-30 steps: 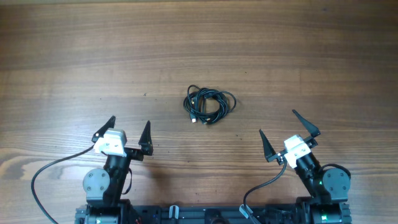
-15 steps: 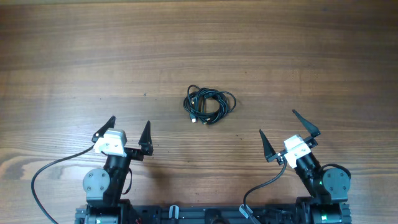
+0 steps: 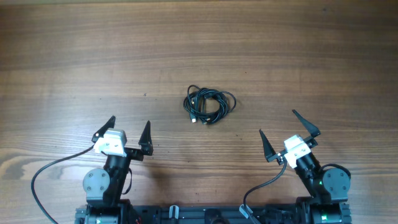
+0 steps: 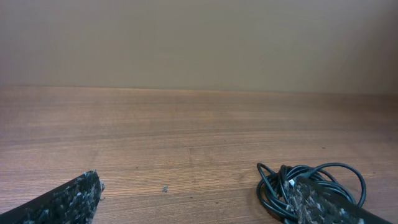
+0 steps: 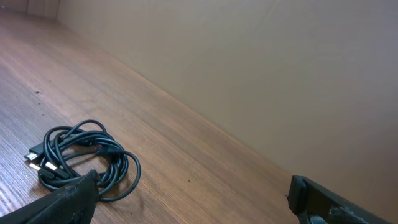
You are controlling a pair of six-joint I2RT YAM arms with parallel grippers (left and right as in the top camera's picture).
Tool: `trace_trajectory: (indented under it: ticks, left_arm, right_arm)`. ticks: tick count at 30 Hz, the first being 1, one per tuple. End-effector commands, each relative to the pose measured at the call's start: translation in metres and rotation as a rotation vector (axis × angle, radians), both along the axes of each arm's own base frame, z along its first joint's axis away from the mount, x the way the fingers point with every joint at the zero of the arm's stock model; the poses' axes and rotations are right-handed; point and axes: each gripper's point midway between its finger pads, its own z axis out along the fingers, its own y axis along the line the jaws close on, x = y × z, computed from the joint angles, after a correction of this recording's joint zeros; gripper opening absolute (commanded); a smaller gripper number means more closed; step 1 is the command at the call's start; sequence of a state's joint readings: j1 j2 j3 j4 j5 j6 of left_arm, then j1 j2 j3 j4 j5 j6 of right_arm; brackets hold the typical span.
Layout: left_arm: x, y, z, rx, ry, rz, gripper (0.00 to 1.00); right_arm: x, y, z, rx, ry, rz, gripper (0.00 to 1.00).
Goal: Untangle cables
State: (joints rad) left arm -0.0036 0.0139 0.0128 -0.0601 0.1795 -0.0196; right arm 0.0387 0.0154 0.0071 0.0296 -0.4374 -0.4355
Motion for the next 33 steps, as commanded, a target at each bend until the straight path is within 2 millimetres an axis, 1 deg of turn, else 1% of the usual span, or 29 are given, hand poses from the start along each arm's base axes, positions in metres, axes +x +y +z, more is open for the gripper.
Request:
trace_trajectory:
  ticks: [1, 4, 7, 9, 15, 17, 27, 31, 33]
  left_arm:
    - [0.0, 0.003, -0.001, 0.013, -0.005, 0.014, 1.0]
    - [0.0, 0.003, -0.001, 0.013, -0.005, 0.014, 1.0]
    - [0.0, 0.003, -0.001, 0.013, -0.005, 0.014, 1.0]
    - [0.0, 0.003, -0.001, 0.013, -0.005, 0.014, 1.0]
    - [0.0, 0.002, -0.001, 0.013, -0.006, 0.013, 1.0]
    - [0.001, 0.006, -0.001, 0.015, -0.005, 0.035, 1.0]
    - [0.001, 0.005, 0.0, 0.013, -0.008, 0.025, 1.0]
    - [0.0, 0.005, 0.006, -0.015, -0.02, 0.028, 1.0]
    - [-0.001, 0.007, 0.015, -0.02, -0.029, 0.043, 1.0]
  right_arm:
    - [-0.002, 0.003, 0.002, 0.012, -0.005, 0.016, 1.0]
    - [-0.001, 0.001, 0.002, 0.0, -0.012, 0.008, 1.0]
    - [-0.002, 0.002, 0.002, -0.115, -0.072, 0.011, 1.0]
    - [-0.002, 0.003, 0.002, -0.155, -0.094, 0.012, 1.0]
    - [-0.003, 0.005, 0.003, -0.171, -0.105, 0.024, 1.0]
    - [-0.004, 0.006, 0.002, -0.166, -0.103, 0.036, 1.0]
    - [-0.002, 0.005, -0.001, -0.111, -0.055, 0.029, 1.0]
    - [-0.001, 0.005, -0.002, -0.036, -0.009, 0.03, 1.0]
    - [-0.001, 0.005, 0.0, -0.024, 0.0, 0.031, 1.0]
